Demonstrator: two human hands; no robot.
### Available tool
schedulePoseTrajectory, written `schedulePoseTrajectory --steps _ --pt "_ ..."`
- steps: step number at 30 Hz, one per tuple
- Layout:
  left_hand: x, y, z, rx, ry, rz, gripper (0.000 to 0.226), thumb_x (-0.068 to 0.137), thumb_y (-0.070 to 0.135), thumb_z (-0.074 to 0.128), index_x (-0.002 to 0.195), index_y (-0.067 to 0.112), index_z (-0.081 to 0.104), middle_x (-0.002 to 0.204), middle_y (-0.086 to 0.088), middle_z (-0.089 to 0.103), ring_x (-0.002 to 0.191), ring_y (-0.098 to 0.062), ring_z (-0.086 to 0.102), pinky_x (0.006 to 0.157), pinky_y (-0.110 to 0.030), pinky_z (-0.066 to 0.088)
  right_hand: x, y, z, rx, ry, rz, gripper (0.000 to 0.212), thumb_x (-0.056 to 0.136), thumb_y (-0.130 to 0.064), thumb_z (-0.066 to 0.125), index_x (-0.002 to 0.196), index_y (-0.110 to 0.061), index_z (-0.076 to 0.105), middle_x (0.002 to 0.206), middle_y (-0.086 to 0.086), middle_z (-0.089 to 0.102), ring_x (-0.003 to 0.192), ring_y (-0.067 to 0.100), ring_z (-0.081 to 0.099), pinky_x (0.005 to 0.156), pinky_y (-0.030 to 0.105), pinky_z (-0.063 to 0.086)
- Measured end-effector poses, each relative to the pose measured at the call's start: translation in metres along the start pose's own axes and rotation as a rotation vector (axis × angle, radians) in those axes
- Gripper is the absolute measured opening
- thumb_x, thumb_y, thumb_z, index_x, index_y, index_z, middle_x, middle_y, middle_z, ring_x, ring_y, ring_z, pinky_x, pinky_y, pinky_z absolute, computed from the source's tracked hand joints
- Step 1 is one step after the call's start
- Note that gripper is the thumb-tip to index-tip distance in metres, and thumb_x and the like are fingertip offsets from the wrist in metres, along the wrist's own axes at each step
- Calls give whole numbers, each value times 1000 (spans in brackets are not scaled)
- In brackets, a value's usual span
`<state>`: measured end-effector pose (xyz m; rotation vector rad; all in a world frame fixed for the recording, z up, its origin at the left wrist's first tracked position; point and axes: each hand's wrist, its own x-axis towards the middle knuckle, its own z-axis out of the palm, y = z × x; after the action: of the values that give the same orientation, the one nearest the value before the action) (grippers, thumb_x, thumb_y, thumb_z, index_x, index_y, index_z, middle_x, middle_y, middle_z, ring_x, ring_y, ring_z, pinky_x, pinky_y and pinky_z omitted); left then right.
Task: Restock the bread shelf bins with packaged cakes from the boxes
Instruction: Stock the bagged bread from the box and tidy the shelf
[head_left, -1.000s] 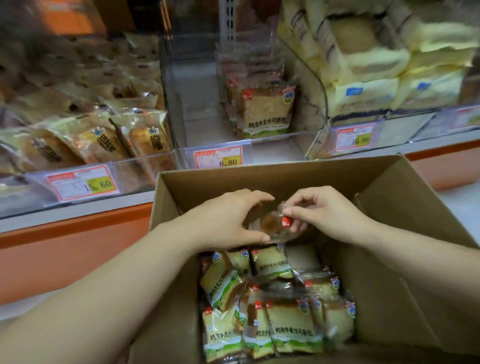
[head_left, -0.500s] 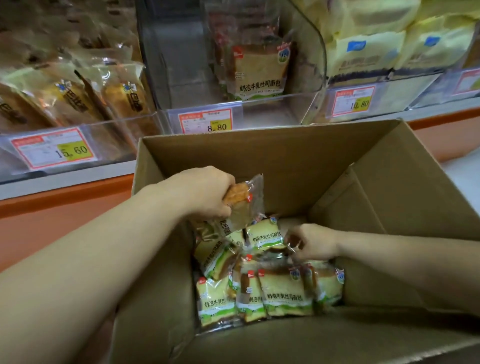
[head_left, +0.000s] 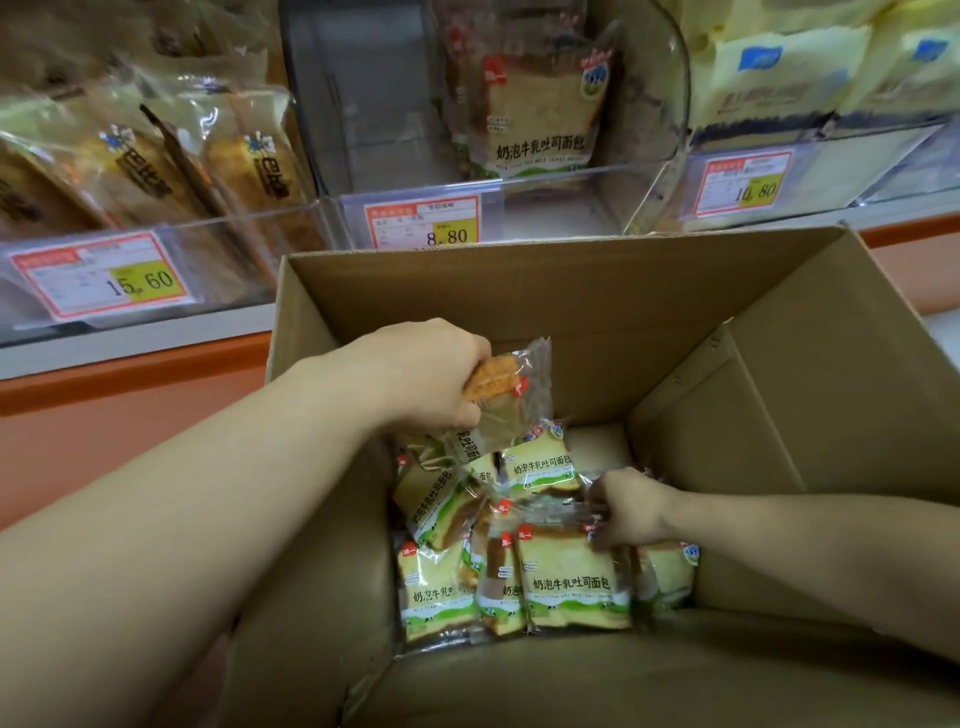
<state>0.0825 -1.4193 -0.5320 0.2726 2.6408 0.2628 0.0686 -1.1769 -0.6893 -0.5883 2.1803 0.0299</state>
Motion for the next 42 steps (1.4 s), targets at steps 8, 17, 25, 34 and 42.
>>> schedulePoseTrajectory --steps 8,17,25,34,42 --pt "-8 6 -5 39 71 -21 30 84 35 64 111 24 55 91 5 57 83 -18 58 71 -33 50 -57 -23 -64 -92 256 -130 34 75 -28 70 60 -21 40 59 -7 42 62 17 46 54 27 35" --pt "-57 13 -38 -97 408 -37 28 82 35 62 107 26 55 94 5 60 89 -19 59 79 -36 51 -157 -38 -134 -158 598 -214 17 74 -29 73 86 -20 65 79 -5 64 77 12 60 70 33 51" --pt "-107 14 -80 -213 811 -18 32 83 29 65 113 25 56 85 9 57 83 -18 57 74 -34 48 -219 -74 -183 -175 850 -297 20 78 -30 74 95 -24 68 85 -8 65 79 7 57 72 27 50" --pt "-122 -2 -108 -438 1220 -61 35 85 20 67 119 21 57 105 6 64 95 -13 58 81 -26 44 -236 -98 -251 -72 1155 -437 22 77 -15 77 97 -19 70 84 -8 63 82 13 60 78 32 51" --pt "-102 -20 -108 -463 1245 -166 41 88 22 65 127 22 53 113 5 63 101 -15 58 81 -24 43 -172 -85 -293 116 1075 -318 18 80 -15 75 84 -26 61 80 -11 60 81 15 58 70 28 42"
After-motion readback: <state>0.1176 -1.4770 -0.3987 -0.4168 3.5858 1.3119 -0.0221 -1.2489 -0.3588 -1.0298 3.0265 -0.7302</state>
